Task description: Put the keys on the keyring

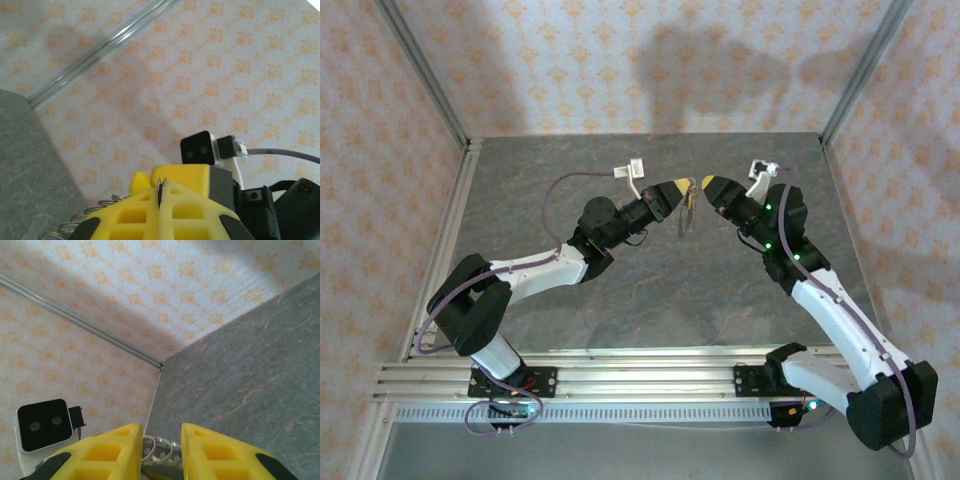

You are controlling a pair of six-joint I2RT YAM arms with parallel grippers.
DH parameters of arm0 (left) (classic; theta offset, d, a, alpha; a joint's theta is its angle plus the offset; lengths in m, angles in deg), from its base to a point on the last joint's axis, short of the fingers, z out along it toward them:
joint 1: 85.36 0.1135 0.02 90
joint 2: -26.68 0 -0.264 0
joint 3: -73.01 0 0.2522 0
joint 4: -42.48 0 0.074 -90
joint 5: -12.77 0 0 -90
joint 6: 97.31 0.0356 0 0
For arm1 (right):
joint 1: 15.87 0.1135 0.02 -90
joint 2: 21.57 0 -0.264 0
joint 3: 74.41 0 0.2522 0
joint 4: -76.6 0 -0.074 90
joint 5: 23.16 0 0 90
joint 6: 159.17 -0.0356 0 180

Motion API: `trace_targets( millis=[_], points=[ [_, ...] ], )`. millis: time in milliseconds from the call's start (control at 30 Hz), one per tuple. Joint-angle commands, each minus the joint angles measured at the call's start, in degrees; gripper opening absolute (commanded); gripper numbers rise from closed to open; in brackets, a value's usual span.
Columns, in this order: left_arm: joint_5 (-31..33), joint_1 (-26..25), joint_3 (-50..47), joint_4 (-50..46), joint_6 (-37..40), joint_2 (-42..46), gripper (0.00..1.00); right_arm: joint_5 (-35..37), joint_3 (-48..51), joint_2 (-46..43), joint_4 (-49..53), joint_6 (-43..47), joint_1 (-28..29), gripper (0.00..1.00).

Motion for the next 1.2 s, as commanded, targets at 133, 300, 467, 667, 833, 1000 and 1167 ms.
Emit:
trace_targets(
  millis=[133, 300, 467, 667, 833, 1000, 1167],
  points=[
    [-1.79, -0.12, 2.07, 1.35, 1.63, 1.91, 0.0, -5.54, 2.58, 0.14, -11.12, -3.38, -0.19, 0.27],
    [-1.86, -0.12, 2.37, 1.48, 1.45, 1.51, 0.0, -5.54, 3.87, 0.03, -12.94, -4.73, 0.4, 0.27],
    [-1.95, -0.17, 2.48, 1.55, 1.44, 1.28, 0.0, -5.07, 3.74, 1.15, -13.47, -4.82, 1.65, 0.24],
    [-1.91, -0.13, 2.29, 1.72, 1.24, 1.21, 0.0, -4.95, 3.55, 2.31, -14.81, -5.36, 2.65, 0.24],
    [-1.87, -0.13, 2.31, 1.88, 1.28, 1.24, 0.0, -4.58, 3.64, 1.73, -15.11, -5.62, 3.37, 0.27],
    [-1.78, -0.19, 2.22, 1.86, 1.28, 1.14, 0.0, -4.66, 3.71, 1.0, -15.69, -6.26, 3.85, 0.28],
    [-1.73, -0.19, 2.26, 1.68, 1.33, 1.16, 0.0, -4.66, 3.8, 0.31, -15.78, -6.46, 4.32, 0.28]
  ],
)
